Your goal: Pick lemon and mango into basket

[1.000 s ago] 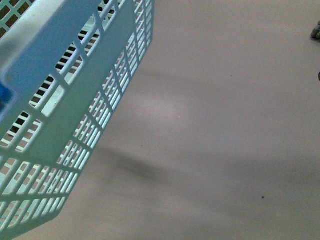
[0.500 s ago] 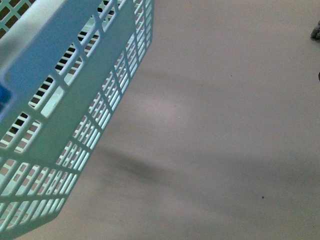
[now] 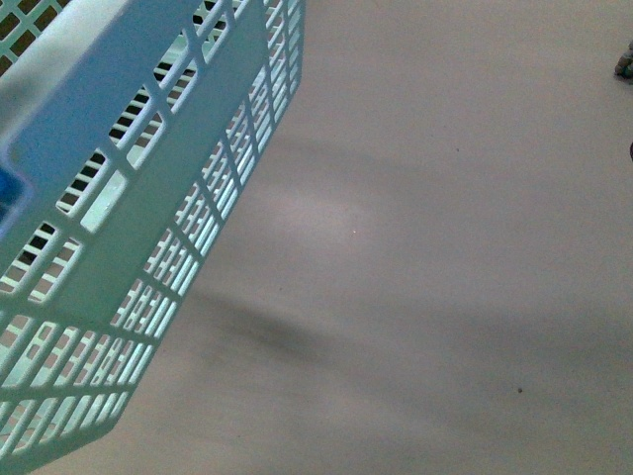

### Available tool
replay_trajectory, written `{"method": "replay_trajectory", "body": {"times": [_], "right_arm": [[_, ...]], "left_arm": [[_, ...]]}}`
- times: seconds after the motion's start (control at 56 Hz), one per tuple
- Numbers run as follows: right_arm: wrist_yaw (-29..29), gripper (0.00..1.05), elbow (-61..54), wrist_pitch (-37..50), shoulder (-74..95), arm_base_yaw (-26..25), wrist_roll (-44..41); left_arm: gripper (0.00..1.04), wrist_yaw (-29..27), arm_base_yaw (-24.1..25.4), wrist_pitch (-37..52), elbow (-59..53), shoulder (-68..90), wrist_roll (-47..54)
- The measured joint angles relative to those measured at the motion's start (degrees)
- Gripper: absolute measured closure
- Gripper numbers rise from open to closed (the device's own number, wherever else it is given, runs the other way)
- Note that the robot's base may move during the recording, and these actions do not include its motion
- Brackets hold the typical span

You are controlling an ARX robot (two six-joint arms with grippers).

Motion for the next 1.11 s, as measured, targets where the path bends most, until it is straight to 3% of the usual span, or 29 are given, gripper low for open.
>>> {"method": "replay_trajectory", "body": {"times": [1.108], "right_arm": [[-0.02,0.09,0.0,0.0,0.0,0.0,-0.02]], "left_arm": [[1.0,0.0,0.0,-0.04,0.02,0.02,-0.02]]}}
